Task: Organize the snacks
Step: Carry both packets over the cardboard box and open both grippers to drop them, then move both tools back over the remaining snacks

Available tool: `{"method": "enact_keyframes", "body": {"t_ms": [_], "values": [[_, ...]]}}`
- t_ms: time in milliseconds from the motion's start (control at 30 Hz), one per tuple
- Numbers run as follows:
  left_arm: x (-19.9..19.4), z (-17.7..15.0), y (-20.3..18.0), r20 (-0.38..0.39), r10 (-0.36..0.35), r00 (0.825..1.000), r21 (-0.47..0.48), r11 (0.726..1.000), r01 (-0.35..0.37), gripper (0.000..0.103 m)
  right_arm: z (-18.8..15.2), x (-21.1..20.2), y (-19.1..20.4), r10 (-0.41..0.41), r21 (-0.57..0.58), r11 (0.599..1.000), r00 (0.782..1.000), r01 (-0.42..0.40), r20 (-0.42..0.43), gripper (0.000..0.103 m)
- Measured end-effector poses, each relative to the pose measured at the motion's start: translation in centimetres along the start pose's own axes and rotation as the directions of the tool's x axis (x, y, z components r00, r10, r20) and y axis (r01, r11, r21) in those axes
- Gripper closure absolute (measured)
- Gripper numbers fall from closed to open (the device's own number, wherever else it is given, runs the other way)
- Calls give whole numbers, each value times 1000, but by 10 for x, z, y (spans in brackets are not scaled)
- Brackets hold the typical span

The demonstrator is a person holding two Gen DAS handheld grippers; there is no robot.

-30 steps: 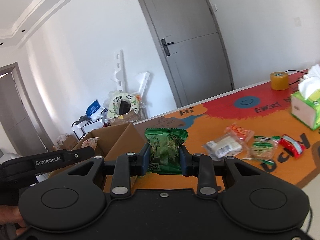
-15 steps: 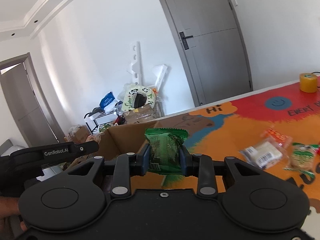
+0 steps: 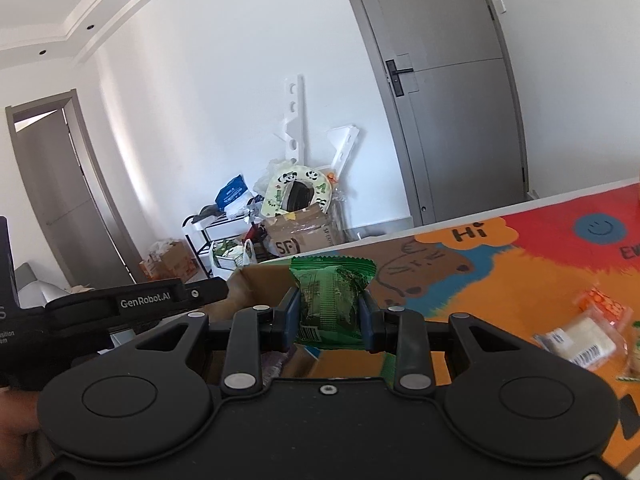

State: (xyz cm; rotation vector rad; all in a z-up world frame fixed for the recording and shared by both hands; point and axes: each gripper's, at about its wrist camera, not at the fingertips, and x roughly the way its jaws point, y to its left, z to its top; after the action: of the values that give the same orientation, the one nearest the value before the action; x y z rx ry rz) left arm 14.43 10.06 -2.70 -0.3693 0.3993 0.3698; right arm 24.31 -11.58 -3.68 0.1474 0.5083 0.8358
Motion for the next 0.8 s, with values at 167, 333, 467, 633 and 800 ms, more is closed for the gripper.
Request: {"method": "enact_keyframes", "body": {"t_ms": [167, 333, 467, 633, 800], "values": [[-12, -1, 11, 7, 11, 1000, -22, 1000, -11, 64, 2, 9, 10, 12, -6, 1000, 1000, -13, -12, 72], [-19, -1, 20, 6, 23, 1000, -35, 999, -23, 61, 2, 17, 21, 32, -13, 999, 999, -33, -40, 70], [-24, -2, 19, 0, 32, 999, -34, 999, -32, 57, 3, 13, 22, 34, 2, 999, 998, -34, -51, 50], [-31, -4, 13, -8, 32, 999, -34, 999, -32, 39, 3, -4, 10, -29, 31, 999, 999, 30, -35, 32], [-41, -10, 2, 0, 36, 999, -23, 999, -36, 23, -1, -28, -3, -100, 34, 994, 995, 101, -17, 20]]}}
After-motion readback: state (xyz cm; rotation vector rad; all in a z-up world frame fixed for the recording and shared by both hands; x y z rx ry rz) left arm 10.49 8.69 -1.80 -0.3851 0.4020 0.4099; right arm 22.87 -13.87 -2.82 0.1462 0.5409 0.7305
